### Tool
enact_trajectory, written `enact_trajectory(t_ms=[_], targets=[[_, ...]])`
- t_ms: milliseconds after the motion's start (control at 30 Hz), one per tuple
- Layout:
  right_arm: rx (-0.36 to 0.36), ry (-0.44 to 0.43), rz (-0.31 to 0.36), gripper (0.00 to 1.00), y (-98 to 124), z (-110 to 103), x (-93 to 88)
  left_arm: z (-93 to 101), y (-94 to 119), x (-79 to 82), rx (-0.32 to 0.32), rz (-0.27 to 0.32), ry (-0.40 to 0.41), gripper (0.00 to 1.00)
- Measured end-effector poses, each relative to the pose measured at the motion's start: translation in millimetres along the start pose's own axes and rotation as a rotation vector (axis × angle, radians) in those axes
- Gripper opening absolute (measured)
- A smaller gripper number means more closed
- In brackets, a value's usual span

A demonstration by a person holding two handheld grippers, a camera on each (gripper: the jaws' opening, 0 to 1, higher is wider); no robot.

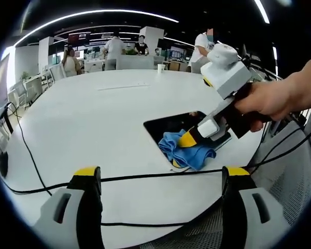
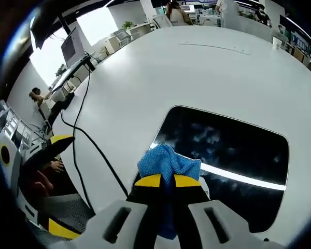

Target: Wipe the mirror surface with the cleaning cloth until all visible marks leave the cleaned area.

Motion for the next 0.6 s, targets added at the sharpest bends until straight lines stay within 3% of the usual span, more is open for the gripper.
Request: enact_trajectory(t_ms=[167, 600], targets=[[0.033, -0.045, -0.025, 0.01, -1.1, 3.0, 1.2, 0.2, -1.1, -0.6, -0.004, -0.003, -0.007, 0.97], [0.074, -0.027, -0.030, 0.01, -5.5, 3.2, 3.0, -0.7, -2.0, 5.0, -0.012, 0.046, -0.004, 0.99]])
Point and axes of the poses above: the point that each gripper's makers call its tool centre point, and the gripper's own axes: y roughly backward along the fingers, z roughly to its right, x roughly out of its top, the point moved 3 cm from there along y, roughly backward along the fingers, and after that the axes turned 11 degrees about -x, right-handed, at the moved point
